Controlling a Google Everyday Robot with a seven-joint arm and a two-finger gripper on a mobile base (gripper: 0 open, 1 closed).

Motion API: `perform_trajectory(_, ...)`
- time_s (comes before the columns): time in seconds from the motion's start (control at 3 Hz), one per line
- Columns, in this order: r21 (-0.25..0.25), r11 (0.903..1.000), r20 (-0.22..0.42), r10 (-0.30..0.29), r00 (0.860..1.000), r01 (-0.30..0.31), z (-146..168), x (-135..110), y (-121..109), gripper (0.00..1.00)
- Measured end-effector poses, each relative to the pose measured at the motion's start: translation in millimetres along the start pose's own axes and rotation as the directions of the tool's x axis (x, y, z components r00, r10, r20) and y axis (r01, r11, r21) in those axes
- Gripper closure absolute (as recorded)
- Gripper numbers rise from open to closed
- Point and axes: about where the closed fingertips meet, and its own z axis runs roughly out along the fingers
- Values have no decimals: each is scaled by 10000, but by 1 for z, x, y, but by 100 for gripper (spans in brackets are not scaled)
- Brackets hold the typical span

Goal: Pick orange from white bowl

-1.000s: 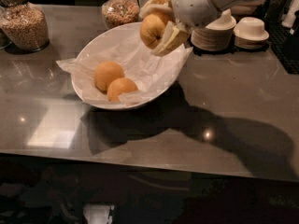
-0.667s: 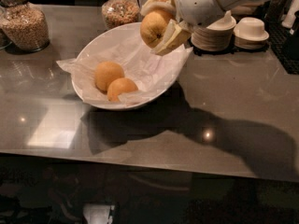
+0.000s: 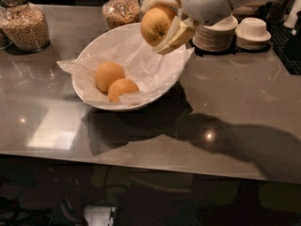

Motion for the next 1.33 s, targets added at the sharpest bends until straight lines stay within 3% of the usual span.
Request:
perform_trajectory(0.33, 220, 9980, 1206, -618, 9908, 596, -27, -45, 14, 100)
perform_trajectory(0.67, 461, 9930, 2449, -1169, 9625, 1088, -52, -89, 39, 100)
perform_trajectory(1.0, 577, 9861, 2904, -1659, 9424, 1558, -61, -119, 64, 100)
perform_trajectory(1.33, 393, 9831, 3270, -1817, 9274, 1788, -56, -135, 86, 100)
